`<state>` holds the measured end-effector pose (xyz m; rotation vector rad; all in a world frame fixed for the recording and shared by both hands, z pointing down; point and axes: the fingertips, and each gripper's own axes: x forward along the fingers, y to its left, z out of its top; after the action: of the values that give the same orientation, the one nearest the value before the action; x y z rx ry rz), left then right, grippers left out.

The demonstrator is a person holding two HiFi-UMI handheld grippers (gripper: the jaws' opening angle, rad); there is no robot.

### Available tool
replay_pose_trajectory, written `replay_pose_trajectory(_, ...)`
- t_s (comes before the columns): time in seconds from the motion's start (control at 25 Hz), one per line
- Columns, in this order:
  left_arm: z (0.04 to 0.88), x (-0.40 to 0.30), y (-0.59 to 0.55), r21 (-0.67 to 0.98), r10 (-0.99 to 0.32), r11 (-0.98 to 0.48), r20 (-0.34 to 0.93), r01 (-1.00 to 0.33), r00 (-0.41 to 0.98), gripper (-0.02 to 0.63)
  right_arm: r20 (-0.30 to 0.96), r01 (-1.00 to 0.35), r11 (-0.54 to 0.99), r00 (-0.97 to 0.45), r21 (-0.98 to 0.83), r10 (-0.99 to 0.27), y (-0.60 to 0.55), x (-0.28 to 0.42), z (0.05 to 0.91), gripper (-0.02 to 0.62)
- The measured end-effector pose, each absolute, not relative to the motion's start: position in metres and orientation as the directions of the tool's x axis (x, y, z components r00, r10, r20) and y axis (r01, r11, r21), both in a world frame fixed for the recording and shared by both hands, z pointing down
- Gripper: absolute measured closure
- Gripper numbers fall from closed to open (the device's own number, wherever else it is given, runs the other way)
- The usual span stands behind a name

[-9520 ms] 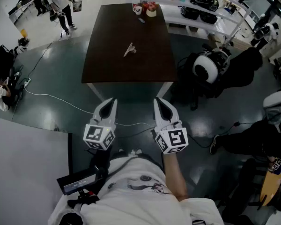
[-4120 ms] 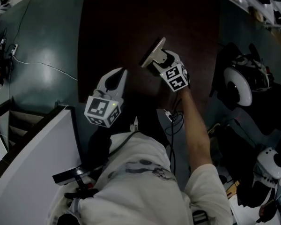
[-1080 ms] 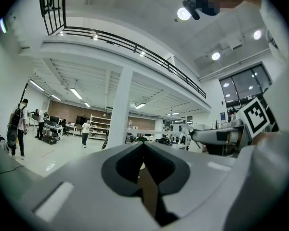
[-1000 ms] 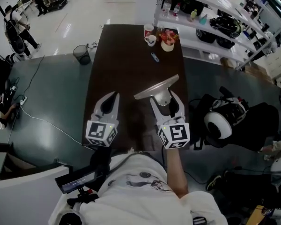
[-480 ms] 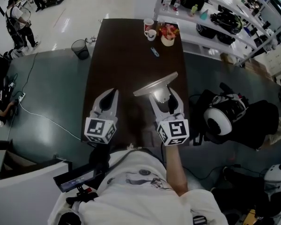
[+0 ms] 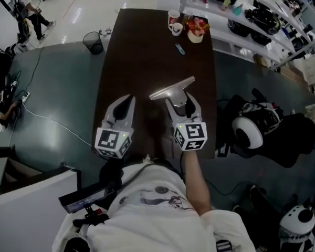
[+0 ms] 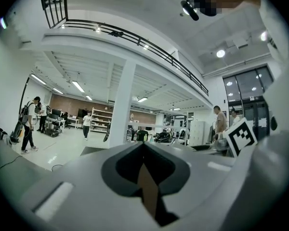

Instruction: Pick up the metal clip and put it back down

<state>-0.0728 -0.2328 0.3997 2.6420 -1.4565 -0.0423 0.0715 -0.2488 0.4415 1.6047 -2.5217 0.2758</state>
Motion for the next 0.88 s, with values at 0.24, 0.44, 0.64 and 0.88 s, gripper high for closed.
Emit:
replay_pose_trajectory(0.24,0.409,-0.079,-0.229,0.137,-0.847,-0.515,0.071,-0.846,0.527,0.609,0.304,-0.905,0.413,-0.424,-0.102,-0.853,-0.261,0.065,0.492,0.307)
replay_pose_trajectory(0.44,0.408,-0.072,-0.231,0.133,-0.84,-0.526,0.076,-0.84,0.537,0.609,0.388,-0.902,0.418,-0.427,-0.113,-0.817,-0.277,0.064,0.545,0.307)
replay_pose_trajectory(0.64,0.412,-0.069,-0.229,0.128,-0.835,-0.531,0.091,-0.838,0.543,0.609,0.494,-0.891,0.44,-0.435,-0.115,-0.753,-0.284,0.061,0.607,0.307)
replay_pose_trajectory(0.88,0.414,-0.073,-0.229,0.115,-0.835,-0.527,0.115,-0.842,0.538,0.609,0.658,-0.883,0.451,-0.418,-0.13,-0.626,-0.279,0.058,0.688,0.307)
